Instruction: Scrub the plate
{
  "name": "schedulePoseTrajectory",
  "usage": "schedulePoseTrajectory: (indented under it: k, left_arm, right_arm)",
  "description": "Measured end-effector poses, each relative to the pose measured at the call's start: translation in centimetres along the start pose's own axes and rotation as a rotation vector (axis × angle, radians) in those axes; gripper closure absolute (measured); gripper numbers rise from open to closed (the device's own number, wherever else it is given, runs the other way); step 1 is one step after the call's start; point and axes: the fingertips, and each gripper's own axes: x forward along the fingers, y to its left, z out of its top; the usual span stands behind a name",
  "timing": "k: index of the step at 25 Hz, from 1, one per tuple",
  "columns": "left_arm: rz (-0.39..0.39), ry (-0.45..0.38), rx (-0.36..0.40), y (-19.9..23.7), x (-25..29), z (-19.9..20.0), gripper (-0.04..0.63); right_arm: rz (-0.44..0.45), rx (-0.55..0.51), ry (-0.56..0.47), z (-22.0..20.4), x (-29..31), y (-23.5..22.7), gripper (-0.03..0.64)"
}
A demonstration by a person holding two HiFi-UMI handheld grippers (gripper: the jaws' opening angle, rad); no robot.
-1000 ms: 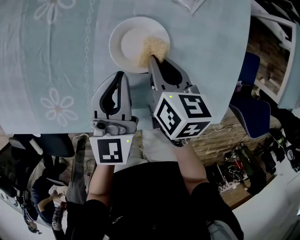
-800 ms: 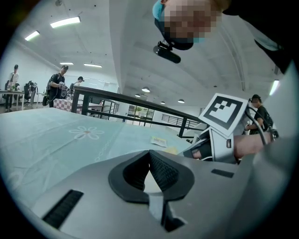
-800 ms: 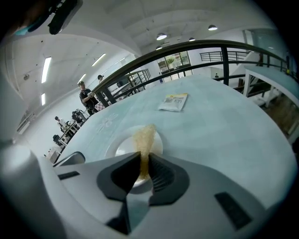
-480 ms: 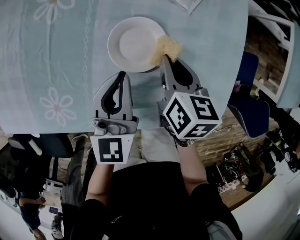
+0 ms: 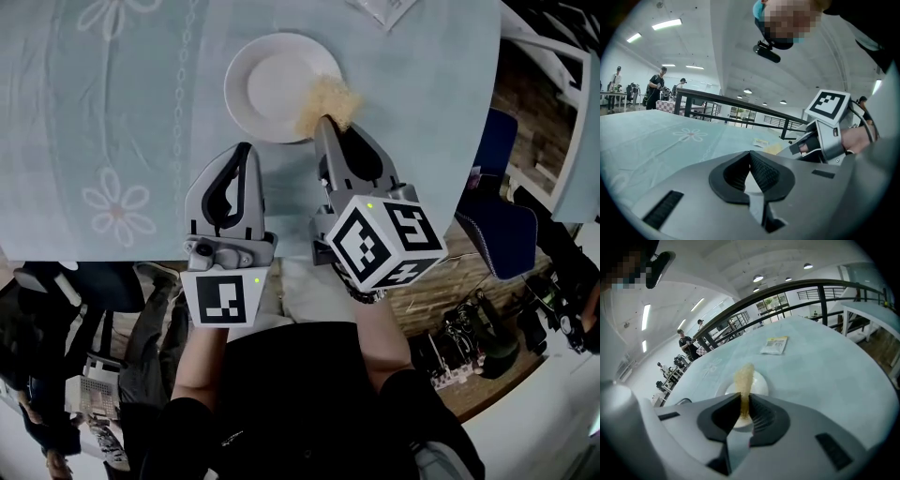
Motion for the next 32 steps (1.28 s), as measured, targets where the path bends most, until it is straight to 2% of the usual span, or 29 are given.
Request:
schedulePoseTrajectory:
  k: [7,13,27,32]
  left_arm:
    - [0.034,0.011,0.004,0.4,0.0,0.0,0.583]
    - [0.052,0.012,0.0,1.0,0.1,0.0,0.583]
    - [-0.03,0.026,0.012,-2.1,2.1,-0.5,0.583]
    - [-0.064,0.025,0.018,-3.2,2.5,-0.5,0.583]
  right_arm:
    - [0.138,0.048,0.095,-2.1,1.8,3.6,0.565]
    - [0.161,0.069,0.131,-2.7,2.3,3.8,0.565]
    - [0.092,0.129,0.099,-2.3,0.6,-0.4,0.565]
    - [0.043,0.133,0.065,-1.9,-0.4,-2.2,0.565]
